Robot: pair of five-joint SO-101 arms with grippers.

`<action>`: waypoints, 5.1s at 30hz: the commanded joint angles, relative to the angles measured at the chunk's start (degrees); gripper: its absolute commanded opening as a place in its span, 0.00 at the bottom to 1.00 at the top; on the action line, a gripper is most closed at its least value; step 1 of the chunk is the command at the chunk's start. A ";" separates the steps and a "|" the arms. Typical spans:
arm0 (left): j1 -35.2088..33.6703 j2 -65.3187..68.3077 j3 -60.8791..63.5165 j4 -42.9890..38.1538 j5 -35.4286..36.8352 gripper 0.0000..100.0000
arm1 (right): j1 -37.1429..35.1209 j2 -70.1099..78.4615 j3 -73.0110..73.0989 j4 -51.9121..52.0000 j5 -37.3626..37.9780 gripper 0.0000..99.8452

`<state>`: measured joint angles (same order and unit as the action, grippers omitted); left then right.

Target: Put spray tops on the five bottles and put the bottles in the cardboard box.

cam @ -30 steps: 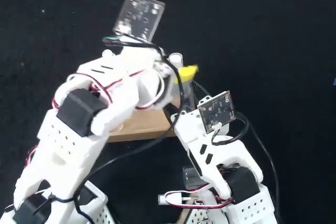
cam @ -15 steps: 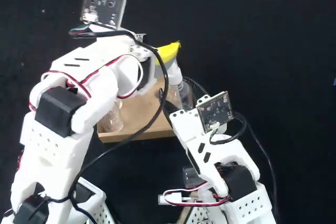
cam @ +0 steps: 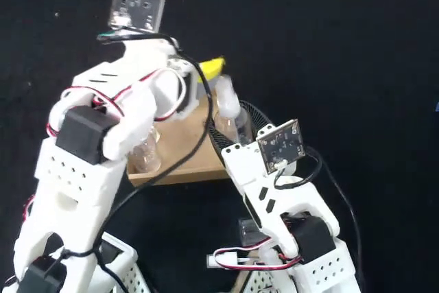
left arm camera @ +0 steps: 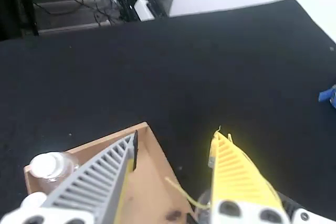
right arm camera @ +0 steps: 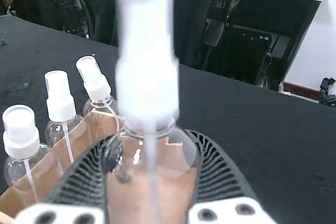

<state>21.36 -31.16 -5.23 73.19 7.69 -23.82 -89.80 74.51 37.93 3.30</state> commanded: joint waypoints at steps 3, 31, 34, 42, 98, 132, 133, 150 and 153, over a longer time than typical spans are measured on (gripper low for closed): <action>1.01 -7.38 0.48 -1.23 -0.53 0.21 | -0.53 -1.27 -0.66 -1.67 -0.26 0.01; -45.05 -29.89 45.41 -8.97 -5.19 0.21 | -0.53 0.04 7.25 -33.76 -7.56 0.01; -45.93 -29.98 55.78 -17.32 -5.19 0.21 | -0.53 3.91 4.00 -34.46 -7.56 0.01; -45.93 -30.07 68.62 -28.84 -5.19 0.21 | -0.79 22.20 -6.73 -34.29 -7.12 0.01; -49.80 -29.98 86.55 -50.64 2.90 0.21 | 2.20 96.31 -12.26 -97.23 -7.38 0.01; -49.71 -29.98 86.73 -50.64 2.90 0.21 | 2.02 113.89 -16.66 -116.57 -7.03 0.01; -49.71 -29.98 86.73 -50.64 2.90 0.21 | 2.02 113.71 -16.66 -116.57 -7.03 0.01; -49.80 -29.98 86.73 -50.64 2.90 0.21 | 1.93 113.54 -17.01 -111.38 -7.03 0.01; -49.80 -29.98 86.73 -50.64 2.90 0.21 | 1.93 113.54 -16.92 -111.38 -7.03 0.01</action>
<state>-28.22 -60.18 82.15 23.87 9.98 -23.12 24.57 59.91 -73.98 -3.91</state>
